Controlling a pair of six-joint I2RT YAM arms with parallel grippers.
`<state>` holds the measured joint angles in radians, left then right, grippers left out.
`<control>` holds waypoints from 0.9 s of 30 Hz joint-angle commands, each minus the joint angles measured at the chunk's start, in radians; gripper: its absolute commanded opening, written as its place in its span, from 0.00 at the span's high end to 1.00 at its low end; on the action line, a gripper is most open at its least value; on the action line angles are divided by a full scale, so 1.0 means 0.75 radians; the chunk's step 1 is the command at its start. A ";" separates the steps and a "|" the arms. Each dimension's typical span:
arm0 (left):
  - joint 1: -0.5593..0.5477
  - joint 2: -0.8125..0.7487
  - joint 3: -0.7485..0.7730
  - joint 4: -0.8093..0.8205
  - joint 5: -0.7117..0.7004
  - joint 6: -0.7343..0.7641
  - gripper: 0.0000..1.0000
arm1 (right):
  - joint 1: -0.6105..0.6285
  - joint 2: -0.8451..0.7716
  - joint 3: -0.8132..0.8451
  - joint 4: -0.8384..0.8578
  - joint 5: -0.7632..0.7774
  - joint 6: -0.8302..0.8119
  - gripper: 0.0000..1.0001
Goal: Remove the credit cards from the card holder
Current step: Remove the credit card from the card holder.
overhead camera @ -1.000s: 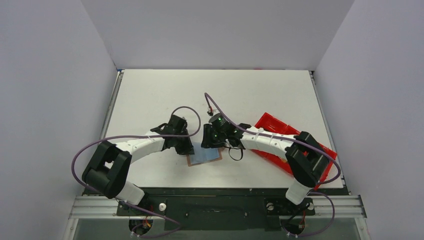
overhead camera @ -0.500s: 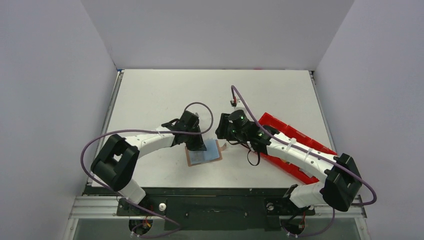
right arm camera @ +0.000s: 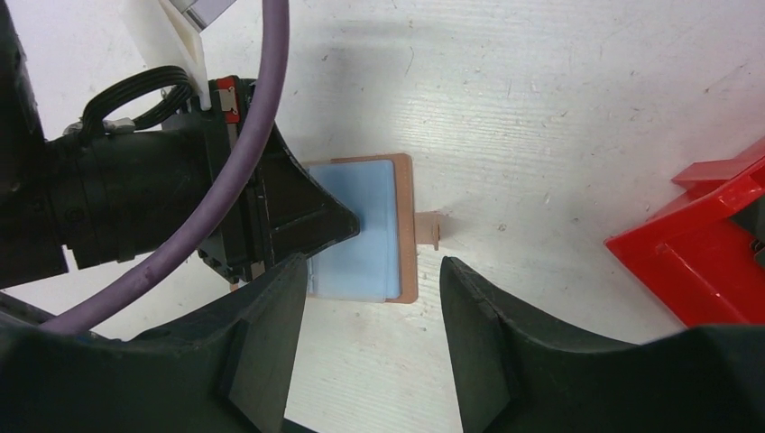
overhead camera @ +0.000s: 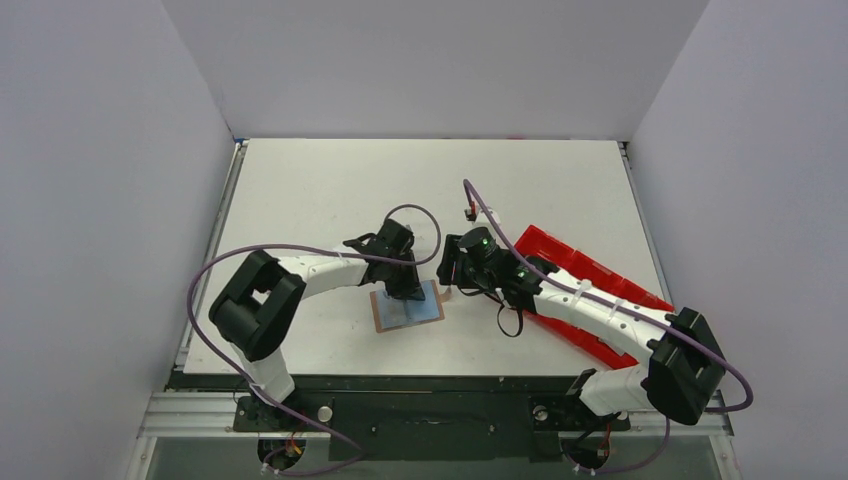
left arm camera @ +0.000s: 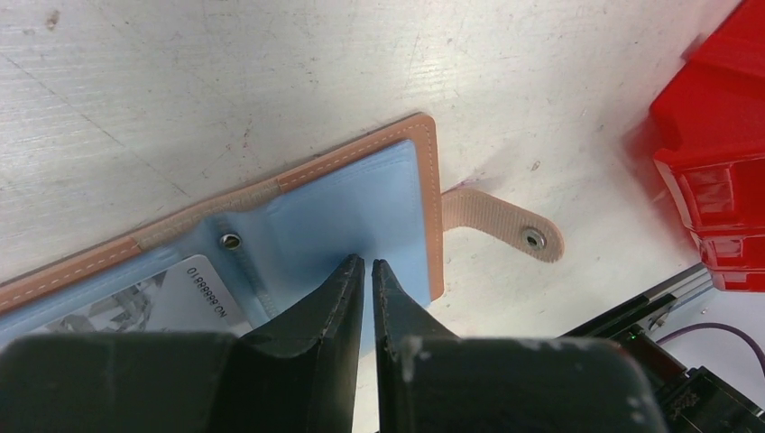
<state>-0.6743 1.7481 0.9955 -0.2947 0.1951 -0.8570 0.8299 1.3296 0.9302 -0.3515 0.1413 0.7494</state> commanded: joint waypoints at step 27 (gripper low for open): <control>0.142 -0.378 -0.182 -0.158 -0.150 0.088 0.92 | 0.020 0.364 0.128 0.253 -0.409 0.062 0.56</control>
<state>-0.6022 1.5391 0.9112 -0.3794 0.1356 -0.8219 0.8330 1.5463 0.9810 -0.2478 -0.0734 0.7734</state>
